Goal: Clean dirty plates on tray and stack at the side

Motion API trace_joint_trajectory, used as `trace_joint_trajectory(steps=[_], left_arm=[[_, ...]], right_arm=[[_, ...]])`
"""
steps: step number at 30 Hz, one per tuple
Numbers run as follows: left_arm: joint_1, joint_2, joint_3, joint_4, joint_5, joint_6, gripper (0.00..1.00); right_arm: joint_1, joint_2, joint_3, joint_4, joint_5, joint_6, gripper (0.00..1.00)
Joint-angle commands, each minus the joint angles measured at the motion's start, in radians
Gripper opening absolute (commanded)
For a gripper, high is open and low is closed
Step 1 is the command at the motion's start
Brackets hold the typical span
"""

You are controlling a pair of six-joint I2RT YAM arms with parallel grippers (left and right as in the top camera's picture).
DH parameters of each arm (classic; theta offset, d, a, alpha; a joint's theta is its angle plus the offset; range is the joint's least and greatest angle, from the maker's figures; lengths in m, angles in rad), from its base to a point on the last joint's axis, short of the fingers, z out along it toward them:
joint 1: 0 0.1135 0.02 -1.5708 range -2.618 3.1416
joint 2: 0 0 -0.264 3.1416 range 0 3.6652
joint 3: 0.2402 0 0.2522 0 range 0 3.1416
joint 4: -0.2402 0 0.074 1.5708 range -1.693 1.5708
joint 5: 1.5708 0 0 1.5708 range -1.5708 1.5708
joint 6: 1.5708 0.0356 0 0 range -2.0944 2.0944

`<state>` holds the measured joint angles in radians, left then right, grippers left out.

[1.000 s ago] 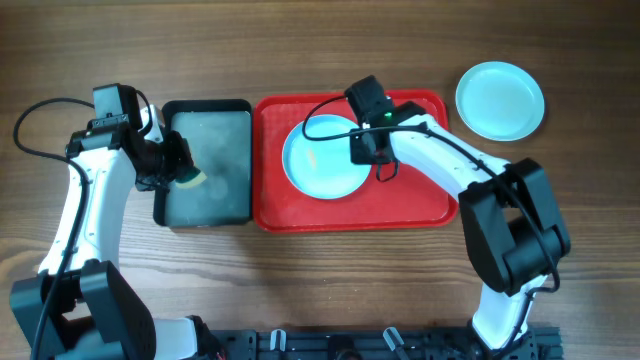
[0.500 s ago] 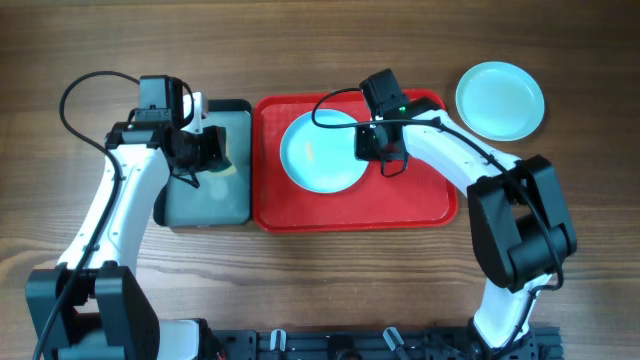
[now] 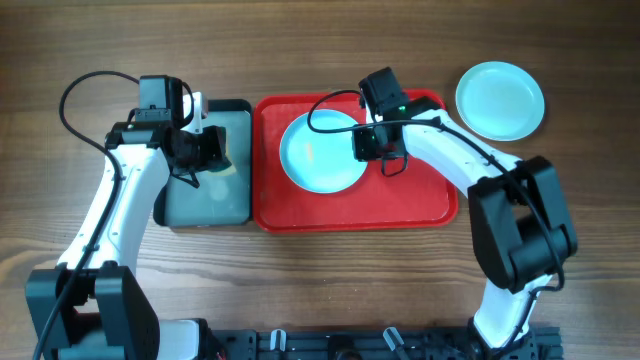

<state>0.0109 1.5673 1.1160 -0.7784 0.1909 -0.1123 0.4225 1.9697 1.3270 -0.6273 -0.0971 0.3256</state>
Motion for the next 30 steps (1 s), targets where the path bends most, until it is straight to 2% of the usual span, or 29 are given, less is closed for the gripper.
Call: trace_joint_trajectory(steps=[1, 7, 9, 11, 13, 14, 15, 24, 30], left_arm=[[-0.003, -0.015, -0.003, 0.002, 0.009, 0.019, 0.04], [-0.004, -0.015, -0.003, 0.022, 0.009, 0.019, 0.04], [-0.004, -0.015, -0.003, 0.023, 0.009, 0.019, 0.04], [-0.004, -0.015, -0.003, 0.022, 0.009, 0.019, 0.04], [-0.004, -0.015, -0.003, 0.021, 0.009, 0.019, 0.04], [-0.003, -0.015, -0.003, 0.019, 0.009, 0.019, 0.04], [-0.004, -0.015, -0.003, 0.018, 0.009, 0.019, 0.04], [-0.003, -0.015, -0.003, 0.014, 0.009, 0.02, 0.04], [-0.004, -0.015, -0.003, 0.011, 0.009, 0.02, 0.04]], right_arm=[[-0.035, -0.109, 0.042, -0.01, -0.009, -0.034, 0.3], [-0.062, -0.127, 0.04, -0.022, -0.008, -0.066, 0.4], [-0.062, -0.124, 0.039, -0.021, -0.003, -0.068, 0.39], [-0.063, -0.124, 0.039, -0.019, 0.087, -0.063, 0.39], [-0.067, -0.124, 0.039, -0.017, 0.167, -0.063, 0.27], [-0.078, -0.124, 0.039, -0.017, 0.18, -0.061, 0.13], [-0.1, -0.124, 0.039, -0.018, 0.18, -0.058, 0.04], [-0.418, -0.124, 0.039, -0.083, 0.179, 0.035, 0.04], [-0.47, -0.122, -0.011, -0.142, 0.18, 0.045, 0.04]])
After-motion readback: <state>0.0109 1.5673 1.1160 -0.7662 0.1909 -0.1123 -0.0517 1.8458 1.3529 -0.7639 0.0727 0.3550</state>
